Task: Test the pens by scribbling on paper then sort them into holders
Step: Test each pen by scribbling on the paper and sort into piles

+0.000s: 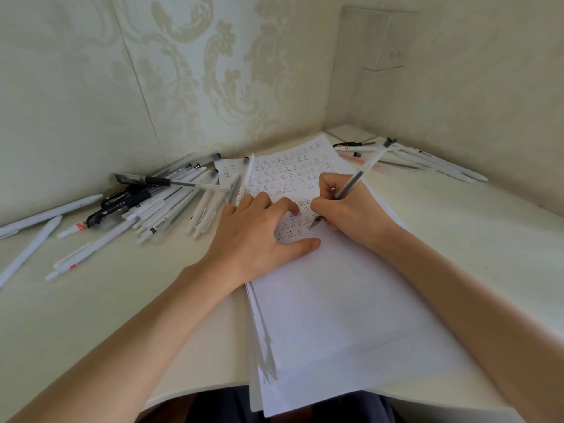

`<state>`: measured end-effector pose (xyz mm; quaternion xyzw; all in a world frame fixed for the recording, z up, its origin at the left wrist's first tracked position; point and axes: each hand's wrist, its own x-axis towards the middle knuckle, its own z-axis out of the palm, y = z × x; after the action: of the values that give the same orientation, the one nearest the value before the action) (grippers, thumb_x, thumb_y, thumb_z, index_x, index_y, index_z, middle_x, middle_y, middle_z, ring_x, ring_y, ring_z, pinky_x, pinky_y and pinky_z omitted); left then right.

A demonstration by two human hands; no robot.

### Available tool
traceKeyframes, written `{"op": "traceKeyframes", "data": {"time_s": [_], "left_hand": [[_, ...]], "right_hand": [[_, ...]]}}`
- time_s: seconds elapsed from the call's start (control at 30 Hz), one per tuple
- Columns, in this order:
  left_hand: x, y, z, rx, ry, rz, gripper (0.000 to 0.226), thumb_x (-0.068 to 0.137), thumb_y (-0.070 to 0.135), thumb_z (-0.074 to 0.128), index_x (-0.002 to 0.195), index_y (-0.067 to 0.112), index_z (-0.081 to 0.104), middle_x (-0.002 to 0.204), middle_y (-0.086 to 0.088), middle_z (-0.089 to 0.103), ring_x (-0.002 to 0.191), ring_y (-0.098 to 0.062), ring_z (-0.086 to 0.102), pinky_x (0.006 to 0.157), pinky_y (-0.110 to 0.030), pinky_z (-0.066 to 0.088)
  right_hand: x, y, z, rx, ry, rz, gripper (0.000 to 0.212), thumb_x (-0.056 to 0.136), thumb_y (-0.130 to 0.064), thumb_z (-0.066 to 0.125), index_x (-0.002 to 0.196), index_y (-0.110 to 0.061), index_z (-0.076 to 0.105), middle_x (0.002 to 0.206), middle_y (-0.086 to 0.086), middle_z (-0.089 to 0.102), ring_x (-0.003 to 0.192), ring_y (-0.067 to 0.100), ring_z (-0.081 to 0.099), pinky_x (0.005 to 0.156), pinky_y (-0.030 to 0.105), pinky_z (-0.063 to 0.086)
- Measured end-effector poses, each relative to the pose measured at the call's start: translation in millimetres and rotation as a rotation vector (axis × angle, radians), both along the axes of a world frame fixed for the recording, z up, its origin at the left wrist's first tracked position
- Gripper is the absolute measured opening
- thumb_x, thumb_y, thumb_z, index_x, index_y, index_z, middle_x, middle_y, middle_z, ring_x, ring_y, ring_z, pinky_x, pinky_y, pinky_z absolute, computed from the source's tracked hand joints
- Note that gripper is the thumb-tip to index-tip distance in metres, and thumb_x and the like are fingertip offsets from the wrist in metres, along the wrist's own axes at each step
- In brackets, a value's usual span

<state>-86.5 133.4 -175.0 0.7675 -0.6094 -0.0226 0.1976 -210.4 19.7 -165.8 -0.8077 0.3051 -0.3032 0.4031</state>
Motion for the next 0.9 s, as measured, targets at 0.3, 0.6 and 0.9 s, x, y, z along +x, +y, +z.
{"op": "traceKeyframes", "data": {"time_s": [0.3, 0.6, 0.9], "left_hand": [[-0.2, -0.1, -0.1, -0.007, 0.008, 0.004, 0.061, 0.068, 0.075, 0.049, 0.117, 0.039, 0.048, 0.096, 0.011, 0.044, 0.105, -0.012, 0.041, 0.09, -0.032, 0.031], [0.8, 0.6, -1.4, -0.057, 0.083, -0.022, 0.063, 0.076, 0.06, 0.058, 0.126, 0.024, 0.042, 0.1, 0.008, 0.045, 0.103, -0.013, 0.042, 0.087, -0.028, 0.034], [7.0, -0.8, 0.2, -0.251, 0.532, -0.135, 0.014, 0.096, 0.01, 0.045, 0.1, 0.018, 0.034, 0.097, 0.012, 0.064, 0.082, 0.0, 0.061, 0.076, -0.015, 0.047]], "right_hand": [[-0.7, 2.6, 2.0, 0.052, 0.018, 0.031, 0.031, 0.075, -0.002, 0.056, 0.055, -0.015, 0.035, 0.045, -0.001, 0.038, 0.051, 0.017, 0.037, 0.048, 0.027, 0.028], [-1.7, 2.0, 3.9, 0.073, 0.005, 0.009, 0.029, 0.077, -0.002, 0.055, 0.059, -0.013, 0.035, 0.047, -0.002, 0.034, 0.044, 0.01, 0.03, 0.043, 0.02, 0.026], [-5.9, -5.5, 17.1, 0.466, -0.404, 0.15, 0.035, 0.086, -0.043, 0.053, 0.076, -0.011, 0.064, 0.057, 0.006, 0.059, 0.056, 0.017, 0.048, 0.049, 0.024, 0.034]]}}
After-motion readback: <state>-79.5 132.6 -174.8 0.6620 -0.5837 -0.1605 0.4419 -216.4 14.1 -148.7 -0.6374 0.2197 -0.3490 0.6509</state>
